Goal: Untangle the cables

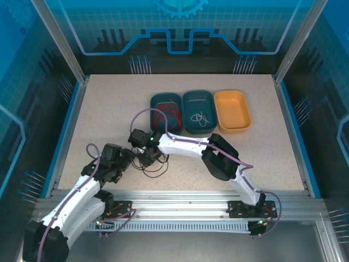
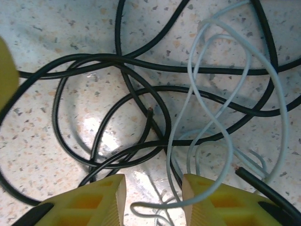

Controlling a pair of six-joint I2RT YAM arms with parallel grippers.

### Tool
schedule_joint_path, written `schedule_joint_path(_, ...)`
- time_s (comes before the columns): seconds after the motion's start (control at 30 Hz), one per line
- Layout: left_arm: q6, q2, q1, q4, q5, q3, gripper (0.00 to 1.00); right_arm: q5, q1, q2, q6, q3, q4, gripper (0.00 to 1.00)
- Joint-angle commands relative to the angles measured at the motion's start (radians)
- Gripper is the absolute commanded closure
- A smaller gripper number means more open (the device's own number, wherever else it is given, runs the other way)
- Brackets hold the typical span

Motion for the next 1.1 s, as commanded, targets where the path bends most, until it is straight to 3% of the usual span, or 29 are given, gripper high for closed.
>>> schedule_joint_path(0.0, -0.024, -0.012, 0.008, 0.003, 0.025, -0.023, 0.01, 0.063, 0.014, 0.038, -0.005, 0.025, -0.031, 0.61)
schedule_joint_path(0.2, -0.031, -0.012, 0.008, 0.015, 0.028, -0.035, 0.01, 0.103, 0.016, 0.034, -0.024, 0.032, -0.043, 0.60)
schedule_joint_path(0.4, -0.034, -0.012, 0.008, 0.024, 0.030, -0.042, 0.01, 0.099, 0.023, -0.005, -0.032, 0.022, -0.031, 0.66)
schedule_joint_path(0.7, -0.034, -0.012, 0.008, 0.029, 0.032, -0.045, 0.01, 0.040, 0.024, -0.090, -0.053, -0.022, 0.035, 0.86)
schedule_joint_path(0.87, -0.030, -0.012, 0.008, 0.030, 0.037, -0.047, 0.01, -0.007, 0.022, -0.159, -0.070, -0.068, 0.102, 0.95)
schedule_joint_path(1.07, -0.016, -0.010, 0.008, 0.045, 0.055, -0.049, 0.01, -0.161, -0.009, -0.275, -0.077, -0.168, 0.244, 0.99)
